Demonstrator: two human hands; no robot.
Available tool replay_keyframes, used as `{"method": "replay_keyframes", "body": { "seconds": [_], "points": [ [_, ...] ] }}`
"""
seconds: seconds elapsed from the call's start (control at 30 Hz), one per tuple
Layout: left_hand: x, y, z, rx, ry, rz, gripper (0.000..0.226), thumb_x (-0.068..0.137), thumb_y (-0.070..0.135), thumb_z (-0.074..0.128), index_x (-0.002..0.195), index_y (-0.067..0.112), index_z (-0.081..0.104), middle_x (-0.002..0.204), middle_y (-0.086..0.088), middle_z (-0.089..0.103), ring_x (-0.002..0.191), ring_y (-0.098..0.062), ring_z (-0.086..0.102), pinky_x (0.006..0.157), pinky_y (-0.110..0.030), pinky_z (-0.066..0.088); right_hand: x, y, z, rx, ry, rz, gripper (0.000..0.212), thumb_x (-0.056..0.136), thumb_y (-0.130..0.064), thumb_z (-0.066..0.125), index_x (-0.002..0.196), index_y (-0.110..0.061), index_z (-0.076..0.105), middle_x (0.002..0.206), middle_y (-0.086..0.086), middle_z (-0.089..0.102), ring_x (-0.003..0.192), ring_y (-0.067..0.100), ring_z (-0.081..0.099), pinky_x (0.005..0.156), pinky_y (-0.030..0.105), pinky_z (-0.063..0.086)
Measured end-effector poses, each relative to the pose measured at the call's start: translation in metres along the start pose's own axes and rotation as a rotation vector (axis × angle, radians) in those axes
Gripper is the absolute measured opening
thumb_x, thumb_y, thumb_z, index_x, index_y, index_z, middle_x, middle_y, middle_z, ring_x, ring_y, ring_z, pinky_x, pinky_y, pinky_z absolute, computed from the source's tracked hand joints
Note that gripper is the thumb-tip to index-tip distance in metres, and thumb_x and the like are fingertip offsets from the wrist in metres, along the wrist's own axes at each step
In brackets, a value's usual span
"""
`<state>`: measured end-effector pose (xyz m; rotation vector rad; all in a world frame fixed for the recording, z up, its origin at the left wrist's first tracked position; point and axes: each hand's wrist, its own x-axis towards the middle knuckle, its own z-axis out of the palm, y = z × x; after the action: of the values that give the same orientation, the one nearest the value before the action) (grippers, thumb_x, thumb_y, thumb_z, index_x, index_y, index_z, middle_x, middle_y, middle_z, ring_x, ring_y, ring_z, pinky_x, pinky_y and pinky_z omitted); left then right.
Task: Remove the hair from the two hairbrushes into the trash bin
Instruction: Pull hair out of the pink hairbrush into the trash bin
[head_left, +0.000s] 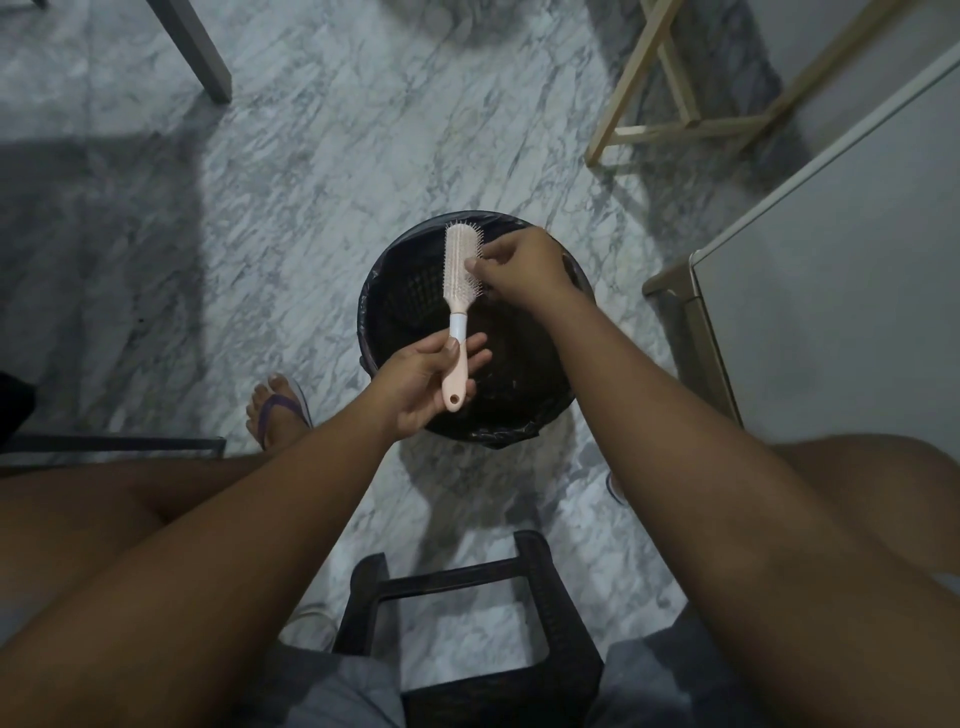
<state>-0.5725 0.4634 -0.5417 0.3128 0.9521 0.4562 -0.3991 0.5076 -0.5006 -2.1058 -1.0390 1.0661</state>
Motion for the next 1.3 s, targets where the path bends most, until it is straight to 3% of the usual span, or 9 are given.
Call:
{"method": "replay_keyframes", "body": {
  "seconds": [0.13, 0.3, 0.47, 0.63, 0.73, 0.83, 1.07, 1.2, 1.3],
  "points": [
    [0.0, 0.005, 0.002, 0.013, -0.03, 0.001, 0.033, 0.105, 0.006, 0.044, 0.137, 0.008, 0.053, 0.126, -0.006, 0.071, 0.113, -0.022, 0.07, 0.068, -0.036, 0.058, 0.0, 0.001, 0.0, 0.024, 0.073, -0.024, 0.013, 0.089, -0.013, 0.071, 0.099, -0.005, 0.075, 0.084, 0.011, 0.075, 0.057, 0.014, 0.068, 0.055, 0.017, 0.058],
    [-0.003, 0.012, 0.002, -0.027, -0.057, -0.02, 0.032, 0.106, 0.007, 0.042, 0.135, 0.009, 0.053, 0.127, -0.007, 0.07, 0.113, -0.025, 0.07, 0.077, -0.047, 0.062, 0.0, -0.002, 0.0, 0.32, 0.148, 0.011, 0.012, 0.101, -0.007, 0.05, 0.097, -0.004, 0.061, 0.084, 0.014, 0.068, 0.062, 0.019, 0.067, 0.057, 0.028, 0.061],
    [-0.005, 0.014, 0.002, -0.005, -0.086, -0.057, 0.033, 0.105, 0.007, 0.044, 0.137, 0.009, 0.053, 0.127, -0.009, 0.07, 0.114, -0.026, 0.07, 0.074, -0.041, 0.062, -0.002, 0.001, -0.003, 0.043, 0.019, -0.104, 0.032, 0.083, -0.027, 0.077, 0.111, -0.014, 0.071, 0.103, 0.004, 0.072, 0.09, 0.014, 0.07, 0.08, 0.033, 0.06],
    [-0.006, 0.01, 0.005, -0.05, -0.075, -0.04, 0.034, 0.105, 0.006, 0.044, 0.138, 0.006, 0.052, 0.121, -0.008, 0.072, 0.09, -0.016, 0.071, 0.061, -0.03, 0.056, -0.003, 0.003, -0.008, 0.041, 0.026, -0.119, 0.039, 0.076, -0.019, 0.085, 0.113, -0.008, 0.073, 0.097, 0.005, 0.073, 0.086, 0.011, 0.069, 0.061, 0.005, 0.05],
    [-0.005, 0.008, 0.004, -0.068, -0.084, -0.039, 0.034, 0.105, 0.006, 0.043, 0.137, 0.006, 0.053, 0.119, -0.007, 0.072, 0.081, -0.014, 0.068, 0.058, -0.03, 0.055, -0.004, 0.003, -0.011, -0.023, 0.071, -0.145, 0.026, 0.08, -0.018, 0.081, 0.104, -0.009, 0.077, 0.096, 0.006, 0.076, 0.088, 0.012, 0.071, 0.075, 0.012, 0.053],
    [-0.005, 0.007, 0.003, -0.065, -0.083, -0.04, 0.032, 0.105, 0.006, 0.043, 0.135, 0.006, 0.054, 0.119, -0.006, 0.072, 0.08, -0.013, 0.066, 0.058, -0.029, 0.054, -0.003, 0.003, -0.009, -0.049, 0.087, -0.146, 0.011, 0.088, -0.012, 0.071, 0.096, -0.006, 0.076, 0.081, 0.008, 0.074, 0.066, 0.014, 0.069, 0.062, 0.015, 0.054],
    [-0.004, 0.004, -0.008, -0.061, -0.047, -0.013, 0.037, 0.105, 0.008, 0.044, 0.141, 0.006, 0.051, 0.121, -0.003, 0.071, 0.079, -0.012, 0.065, 0.058, -0.028, 0.053, 0.015, 0.001, -0.01, 0.213, 0.19, -0.027, 0.019, 0.1, -0.013, 0.047, 0.092, -0.011, 0.064, 0.075, 0.001, 0.064, 0.06, 0.013, 0.061, 0.062, 0.03, 0.059],
    [-0.007, 0.004, -0.005, 0.002, -0.089, -0.041, 0.036, 0.105, 0.007, 0.044, 0.14, 0.009, 0.053, 0.119, 0.0, 0.073, 0.081, -0.012, 0.065, 0.062, -0.03, 0.053, 0.012, 0.002, -0.008, -0.015, 0.029, -0.042, 0.038, 0.088, -0.034, 0.068, 0.119, -0.013, 0.065, 0.096, 0.001, 0.069, 0.089, 0.017, 0.068, 0.088, 0.036, 0.056],
    [-0.009, 0.003, -0.008, 0.067, -0.122, -0.079, 0.035, 0.104, 0.006, 0.044, 0.137, 0.01, 0.056, 0.121, 0.0, 0.073, 0.085, -0.012, 0.065, 0.067, -0.033, 0.054, 0.011, 0.0, -0.012, 0.01, 0.018, -0.033, 0.041, 0.077, -0.034, 0.081, 0.109, -0.01, 0.071, 0.089, 0.004, 0.072, 0.086, 0.021, 0.073, 0.086, 0.041, 0.06]
  ]
}}
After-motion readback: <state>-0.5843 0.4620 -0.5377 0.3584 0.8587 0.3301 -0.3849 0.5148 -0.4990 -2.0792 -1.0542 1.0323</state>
